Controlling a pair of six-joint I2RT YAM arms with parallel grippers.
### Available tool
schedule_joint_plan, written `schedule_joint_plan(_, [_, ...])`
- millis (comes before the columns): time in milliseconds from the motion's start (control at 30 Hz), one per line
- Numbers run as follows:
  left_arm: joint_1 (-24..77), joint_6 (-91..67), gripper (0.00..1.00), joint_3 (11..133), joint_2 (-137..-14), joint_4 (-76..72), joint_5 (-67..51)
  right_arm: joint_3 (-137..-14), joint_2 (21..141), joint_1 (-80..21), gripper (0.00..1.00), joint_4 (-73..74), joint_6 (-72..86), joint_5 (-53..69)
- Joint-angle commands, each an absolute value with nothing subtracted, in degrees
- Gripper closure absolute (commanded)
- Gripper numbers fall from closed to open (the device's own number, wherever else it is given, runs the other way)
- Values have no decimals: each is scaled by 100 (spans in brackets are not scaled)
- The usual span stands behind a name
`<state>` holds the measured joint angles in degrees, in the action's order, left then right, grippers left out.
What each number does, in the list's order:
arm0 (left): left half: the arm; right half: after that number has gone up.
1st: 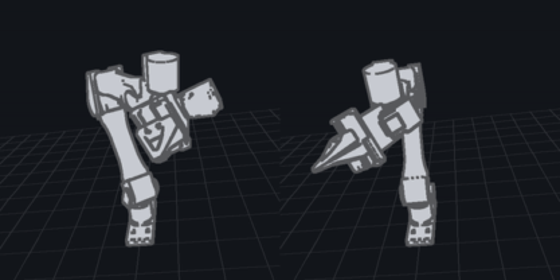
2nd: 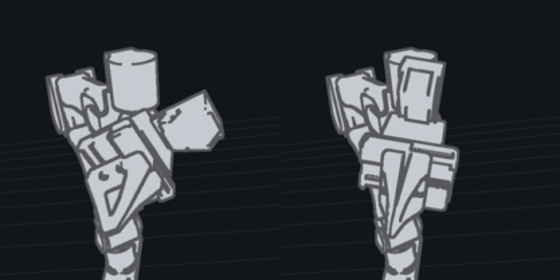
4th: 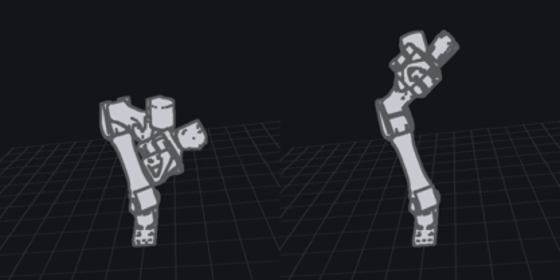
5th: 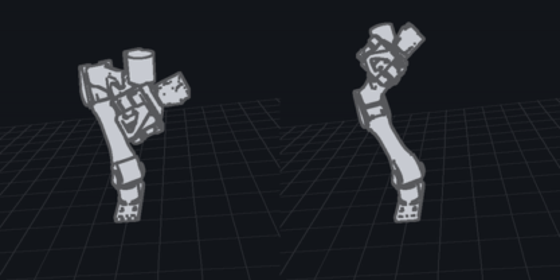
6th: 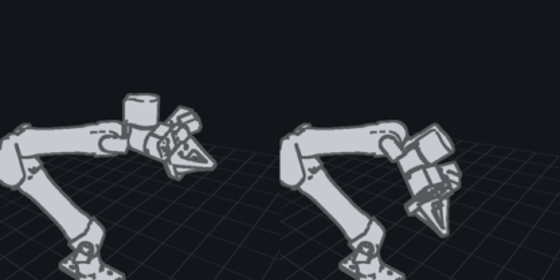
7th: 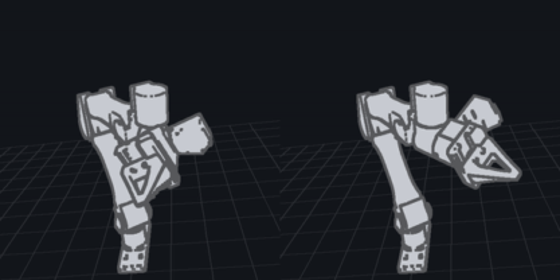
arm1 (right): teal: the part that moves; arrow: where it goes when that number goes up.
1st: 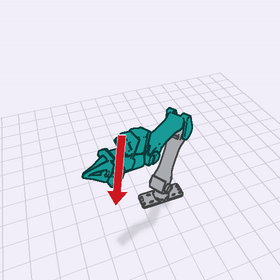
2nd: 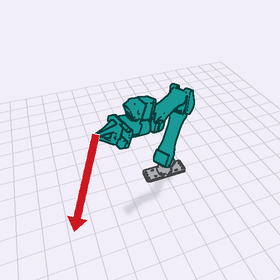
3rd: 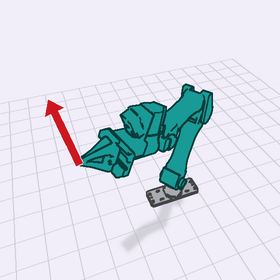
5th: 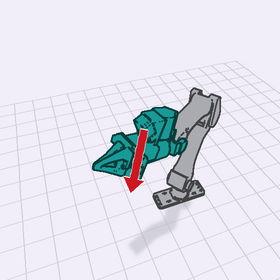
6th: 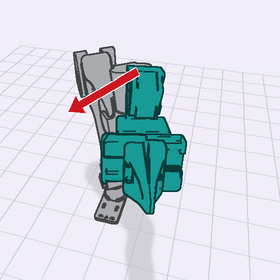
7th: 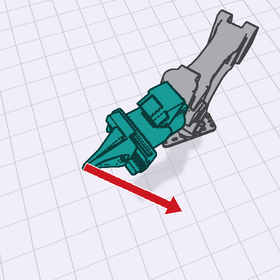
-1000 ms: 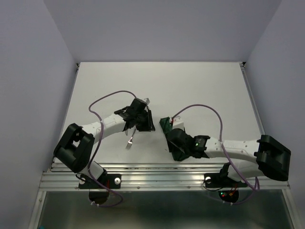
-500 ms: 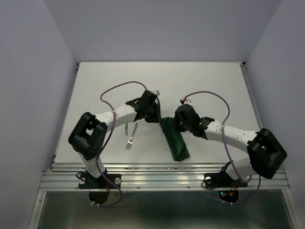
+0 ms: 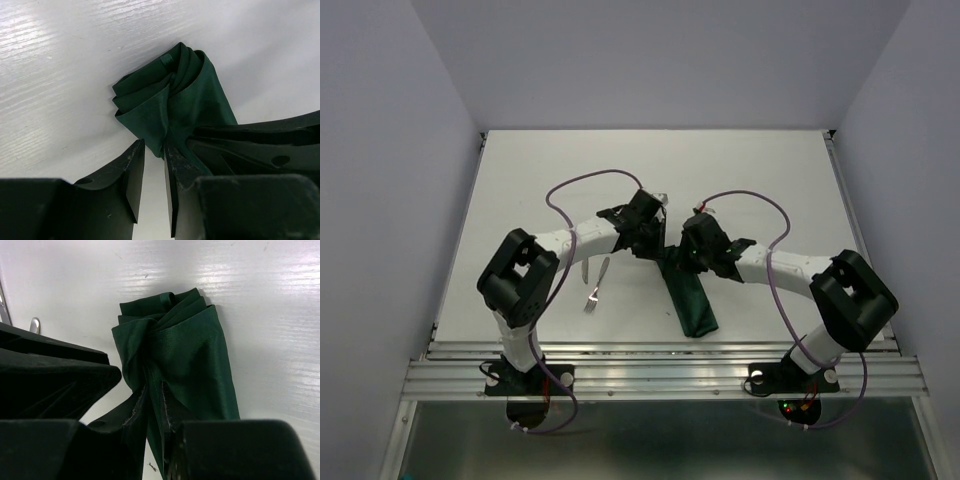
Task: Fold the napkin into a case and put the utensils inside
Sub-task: Smooth out the smaller rectangle-folded napkin at the center of the board.
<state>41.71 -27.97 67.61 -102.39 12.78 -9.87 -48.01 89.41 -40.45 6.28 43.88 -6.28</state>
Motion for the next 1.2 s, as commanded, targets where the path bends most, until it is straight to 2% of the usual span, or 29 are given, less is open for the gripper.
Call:
schedule_joint_plan(0, [4271, -2645, 66, 7066, -10318, 1353, -941, -4975, 8982, -4008, 81, 255, 4500, -554])
schedule_joint_plan(367, [4307, -2628, 73, 7356, -10591, 1450, -774, -4896, 9132, -3850, 80, 106, 4500, -483])
schedule_joint_plan(567, [4307, -2646, 85, 7392, -10617, 1477, -747, -4878, 9158, -3850, 80, -112, 4553, -317])
schedule_joint_plan(600, [4307, -2646, 92, 7392, -10626, 1494, -738, -4843, 9150, -3850, 80, -184, 4570, -290])
schedule_joint_plan(700, [4307, -2646, 100, 7409, -10652, 1520, -703, -4816, 9149, -3850, 80, -290, 4597, -167])
schedule_joint_plan(1167, [4307, -2716, 100, 7409, -10556, 1494, -668, -4808, 9457, -3850, 81, -519, 4685, -70])
